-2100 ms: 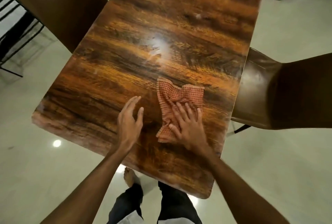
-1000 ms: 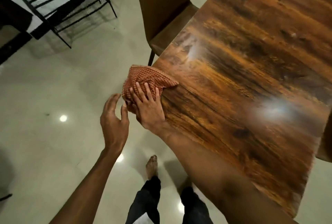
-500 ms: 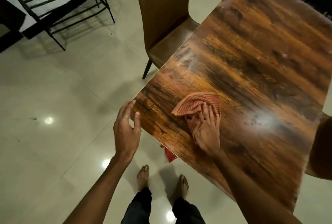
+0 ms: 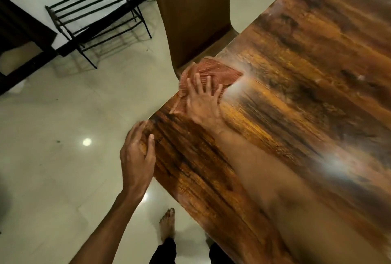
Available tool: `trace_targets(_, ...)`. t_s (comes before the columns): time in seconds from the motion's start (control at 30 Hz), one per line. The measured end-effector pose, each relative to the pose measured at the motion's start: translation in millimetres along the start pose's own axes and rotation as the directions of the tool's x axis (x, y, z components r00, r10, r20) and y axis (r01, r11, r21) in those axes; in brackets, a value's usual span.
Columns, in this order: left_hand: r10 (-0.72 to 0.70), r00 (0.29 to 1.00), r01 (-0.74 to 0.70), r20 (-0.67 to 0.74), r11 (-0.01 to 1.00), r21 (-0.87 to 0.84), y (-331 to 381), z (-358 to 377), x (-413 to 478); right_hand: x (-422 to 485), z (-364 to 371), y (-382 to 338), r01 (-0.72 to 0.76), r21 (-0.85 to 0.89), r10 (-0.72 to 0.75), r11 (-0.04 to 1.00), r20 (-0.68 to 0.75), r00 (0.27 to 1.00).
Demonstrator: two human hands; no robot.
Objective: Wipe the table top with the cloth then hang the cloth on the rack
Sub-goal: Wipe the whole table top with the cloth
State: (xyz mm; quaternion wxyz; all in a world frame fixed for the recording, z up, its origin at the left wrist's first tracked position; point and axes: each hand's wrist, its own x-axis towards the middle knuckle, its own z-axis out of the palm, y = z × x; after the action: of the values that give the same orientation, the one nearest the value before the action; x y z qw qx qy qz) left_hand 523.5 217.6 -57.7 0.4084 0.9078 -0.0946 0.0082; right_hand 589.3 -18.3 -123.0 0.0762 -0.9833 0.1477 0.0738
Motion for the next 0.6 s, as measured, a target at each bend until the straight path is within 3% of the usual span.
trace_targets(0.13,-0.007,0.996,0.01,-0.087,0.999,0.04,18.8,5.2,-18.3,-55.7,8.9,-40.2,0.317,0.004,-0.317,0.949,0.032,0.948)
trace_targets(0.3,-0.006,0.979,0.018,-0.204,0.998,0.057,39.4,6.7,-61.4,-178.0,31.6,-60.2,0.627,-0.084,-0.605,0.775,0.188,0.774)
trace_targets(0.37,-0.009,0.979,0.025,-0.202,0.997,0.073,40.7,6.0,-76.2,-204.7,38.4,-54.9,0.64,-0.103,-0.621,0.761,0.168,0.766)
trace_targets(0.5,-0.07,0.982,0.081,-0.175,0.995,0.056,43.2,6.5,-111.6,-251.1,35.9,-1.5,0.642,0.043,-0.642,0.765,0.115,0.758)
trace_targets(0.6,-0.095,0.981,0.1,-0.169,0.995,0.021,48.4,6.8,-140.5,-292.5,33.5,52.7,0.649,-0.006,-0.642,0.761,0.141,0.754)
